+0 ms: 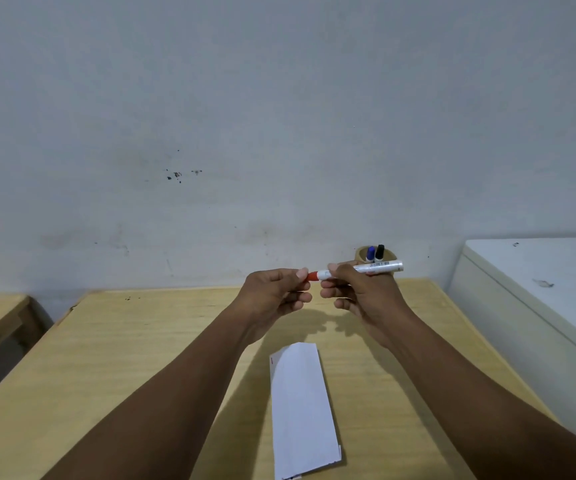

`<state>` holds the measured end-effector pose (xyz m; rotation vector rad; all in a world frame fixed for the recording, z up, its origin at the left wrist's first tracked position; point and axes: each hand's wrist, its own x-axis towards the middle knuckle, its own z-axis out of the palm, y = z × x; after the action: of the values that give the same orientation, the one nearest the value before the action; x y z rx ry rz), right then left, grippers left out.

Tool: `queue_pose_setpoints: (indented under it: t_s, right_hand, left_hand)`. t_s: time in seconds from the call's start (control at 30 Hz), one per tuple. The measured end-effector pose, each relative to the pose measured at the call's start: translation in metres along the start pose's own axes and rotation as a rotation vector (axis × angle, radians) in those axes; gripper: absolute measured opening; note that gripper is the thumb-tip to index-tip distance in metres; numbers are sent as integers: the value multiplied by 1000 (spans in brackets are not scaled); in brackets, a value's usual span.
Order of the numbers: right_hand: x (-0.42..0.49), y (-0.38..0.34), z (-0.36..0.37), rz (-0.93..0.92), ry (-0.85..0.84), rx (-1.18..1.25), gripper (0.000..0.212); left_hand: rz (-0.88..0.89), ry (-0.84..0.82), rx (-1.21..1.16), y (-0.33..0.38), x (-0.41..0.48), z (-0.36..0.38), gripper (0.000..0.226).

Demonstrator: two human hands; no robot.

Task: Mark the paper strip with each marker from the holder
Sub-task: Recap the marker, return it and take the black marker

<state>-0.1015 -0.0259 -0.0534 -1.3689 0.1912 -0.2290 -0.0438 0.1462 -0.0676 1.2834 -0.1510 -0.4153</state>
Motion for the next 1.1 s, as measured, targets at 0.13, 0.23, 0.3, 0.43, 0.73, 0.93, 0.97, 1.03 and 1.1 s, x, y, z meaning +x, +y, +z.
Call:
queue_pose_setpoints:
  t_s: [0.13, 0.23, 0.3, 0.43, 0.73, 0.93, 0.97, 1.03, 1.1]
  right_hand:
    - [6, 2, -2, 57, 27, 181, 16]
    - [10, -5, -6, 88, 4, 254, 19]
    - [13, -10, -14, 111, -8, 217, 30]
    - [20, -17, -48, 140, 142, 159, 53]
    - [27, -30, -90, 49, 253, -50, 26]
    - [31, -25, -106, 58, 273, -108, 22]
    - [31, -23, -109, 61, 275, -118, 21]
    - [31, -20, -113, 65, 275, -128, 19]
    - [31, -19, -117, 68, 274, -129, 17]
  left_hand:
    - [32, -2, -30, 0, 8, 19, 19]
    - [96, 33, 18, 6, 17, 28, 23]
    - [180, 67, 152, 15, 22, 36, 28]
    - [406, 130, 405, 43, 36, 61, 16]
    - [676, 168, 930, 62, 64, 115, 16]
    - [774, 97, 1225, 63, 75, 131, 20]
    - [782, 90, 1254, 65, 76, 134, 20]
    - [790, 82, 1299, 69, 78, 138, 21]
    - [792, 75, 1325, 73, 81, 141, 21]
